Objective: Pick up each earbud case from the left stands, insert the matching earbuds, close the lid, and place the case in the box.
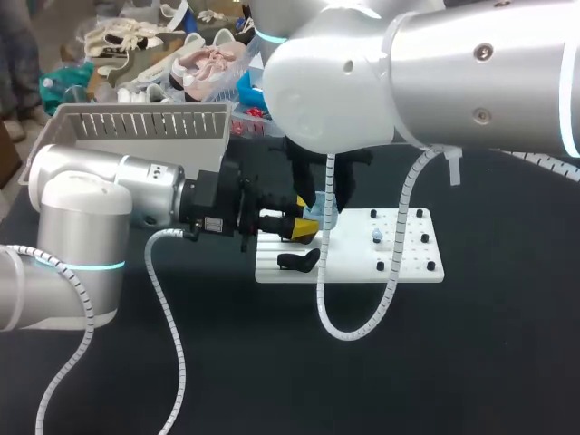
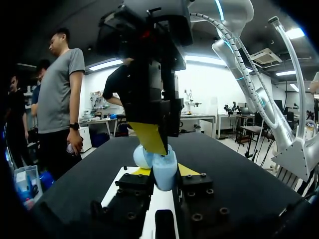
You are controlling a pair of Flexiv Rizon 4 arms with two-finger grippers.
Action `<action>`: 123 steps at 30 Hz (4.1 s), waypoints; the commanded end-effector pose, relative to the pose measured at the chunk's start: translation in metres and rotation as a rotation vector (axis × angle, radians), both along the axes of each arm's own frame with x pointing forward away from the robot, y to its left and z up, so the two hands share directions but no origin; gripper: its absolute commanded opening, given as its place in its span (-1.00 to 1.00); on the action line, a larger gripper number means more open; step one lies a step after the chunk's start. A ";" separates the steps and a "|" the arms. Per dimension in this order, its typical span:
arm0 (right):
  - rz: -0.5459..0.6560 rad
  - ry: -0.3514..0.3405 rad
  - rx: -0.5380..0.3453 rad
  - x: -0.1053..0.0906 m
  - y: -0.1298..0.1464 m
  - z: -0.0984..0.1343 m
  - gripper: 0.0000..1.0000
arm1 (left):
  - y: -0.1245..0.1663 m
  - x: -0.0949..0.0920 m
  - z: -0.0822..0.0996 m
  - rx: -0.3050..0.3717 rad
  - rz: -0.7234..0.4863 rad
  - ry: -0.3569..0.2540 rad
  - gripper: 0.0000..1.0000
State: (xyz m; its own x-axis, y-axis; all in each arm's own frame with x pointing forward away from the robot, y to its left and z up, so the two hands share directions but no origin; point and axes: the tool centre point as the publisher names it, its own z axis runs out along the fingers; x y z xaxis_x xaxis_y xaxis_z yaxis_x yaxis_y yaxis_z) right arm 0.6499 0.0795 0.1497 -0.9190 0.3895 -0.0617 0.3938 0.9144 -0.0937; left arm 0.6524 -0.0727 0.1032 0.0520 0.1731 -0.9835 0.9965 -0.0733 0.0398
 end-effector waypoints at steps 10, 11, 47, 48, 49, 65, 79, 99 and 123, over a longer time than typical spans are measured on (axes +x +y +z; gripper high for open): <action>-0.079 -0.175 0.172 -0.012 -0.045 0.030 -0.04 | -0.001 -0.003 -0.001 0.000 0.001 -0.002 -1.00; -0.086 -0.189 0.181 -0.012 -0.048 0.031 -0.04 | -0.001 -0.003 -0.001 0.000 0.001 -0.002 -1.00; 0.223 -0.233 0.373 0.004 -0.112 -0.046 -0.12 | -0.001 -0.003 -0.001 0.000 0.001 -0.002 -1.00; 0.226 -0.233 0.365 0.006 -0.110 -0.049 -0.11 | -0.001 -0.003 -0.001 0.000 0.001 -0.002 -1.00; 0.228 -0.232 0.359 0.008 -0.108 -0.052 -0.11 | -0.001 -0.003 -0.001 0.000 0.001 -0.002 -1.00; 0.167 -0.185 0.299 0.035 -0.086 -0.090 -0.04 | -0.001 -0.003 -0.001 0.000 0.001 -0.002 -1.00; 0.140 -0.152 0.269 0.047 -0.082 -0.112 -0.06 | -0.001 -0.003 -0.001 0.000 0.001 -0.002 -1.00; 0.011 -0.150 0.239 0.048 -0.085 -0.122 -0.25 | -0.001 -0.003 -0.001 0.000 0.001 -0.002 -1.00; -0.006 -0.137 0.232 0.052 -0.085 -0.126 -0.44 | -0.001 -0.003 -0.001 0.000 0.001 -0.002 -1.00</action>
